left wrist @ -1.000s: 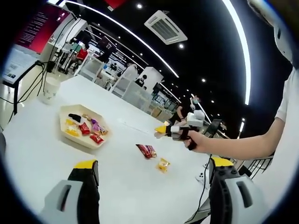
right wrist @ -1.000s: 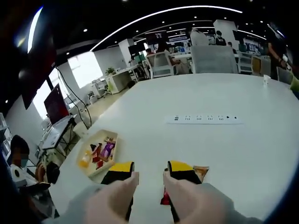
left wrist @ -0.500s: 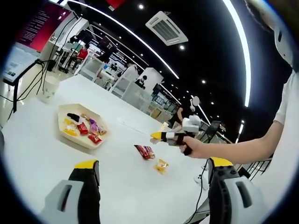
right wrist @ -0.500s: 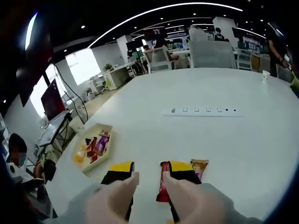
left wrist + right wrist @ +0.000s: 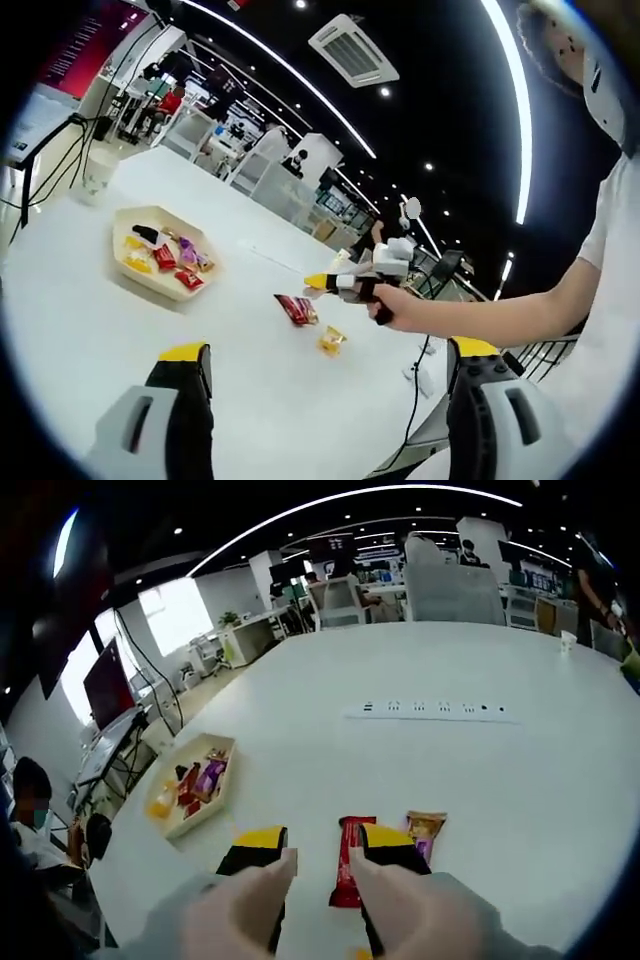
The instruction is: Place the target food into the container with the food tongs after gripping and lifting it, then release it inside without dropping or visibly crushing the food.
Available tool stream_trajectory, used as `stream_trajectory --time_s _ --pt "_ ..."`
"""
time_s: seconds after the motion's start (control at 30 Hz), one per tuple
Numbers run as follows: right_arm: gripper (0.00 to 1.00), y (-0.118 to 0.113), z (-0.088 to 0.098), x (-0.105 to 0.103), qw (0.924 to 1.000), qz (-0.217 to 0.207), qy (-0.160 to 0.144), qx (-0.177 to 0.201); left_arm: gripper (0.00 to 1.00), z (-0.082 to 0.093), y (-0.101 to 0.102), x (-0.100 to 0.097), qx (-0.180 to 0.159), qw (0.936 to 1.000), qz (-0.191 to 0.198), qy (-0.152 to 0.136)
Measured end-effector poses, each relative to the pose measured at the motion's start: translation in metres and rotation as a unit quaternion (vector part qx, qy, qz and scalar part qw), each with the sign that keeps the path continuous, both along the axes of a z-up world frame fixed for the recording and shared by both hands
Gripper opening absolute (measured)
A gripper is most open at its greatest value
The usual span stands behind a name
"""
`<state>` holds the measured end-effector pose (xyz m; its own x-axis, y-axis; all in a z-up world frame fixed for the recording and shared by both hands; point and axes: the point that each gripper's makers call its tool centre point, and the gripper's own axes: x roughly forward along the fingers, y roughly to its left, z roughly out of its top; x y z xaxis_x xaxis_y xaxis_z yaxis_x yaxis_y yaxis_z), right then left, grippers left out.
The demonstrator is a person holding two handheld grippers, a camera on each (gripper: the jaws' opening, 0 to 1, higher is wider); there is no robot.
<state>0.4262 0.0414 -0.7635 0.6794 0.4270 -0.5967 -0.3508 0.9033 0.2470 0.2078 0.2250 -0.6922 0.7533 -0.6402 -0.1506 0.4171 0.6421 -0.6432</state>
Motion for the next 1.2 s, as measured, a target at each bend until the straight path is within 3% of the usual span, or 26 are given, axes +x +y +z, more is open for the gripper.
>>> stream_trajectory --time_s 0.67,1.2 --pt "0.28 -0.010 -0.021 0.011 0.9997 -0.021 0.003 -0.011 0.99 0.002 0.010 0.010 0.013 0.9998 0.013 -0.003" --pt "0.28 -0.002 -0.046 0.017 0.9981 0.002 0.005 -0.061 0.98 -0.005 0.006 0.008 0.020 0.9997 0.013 0.009"
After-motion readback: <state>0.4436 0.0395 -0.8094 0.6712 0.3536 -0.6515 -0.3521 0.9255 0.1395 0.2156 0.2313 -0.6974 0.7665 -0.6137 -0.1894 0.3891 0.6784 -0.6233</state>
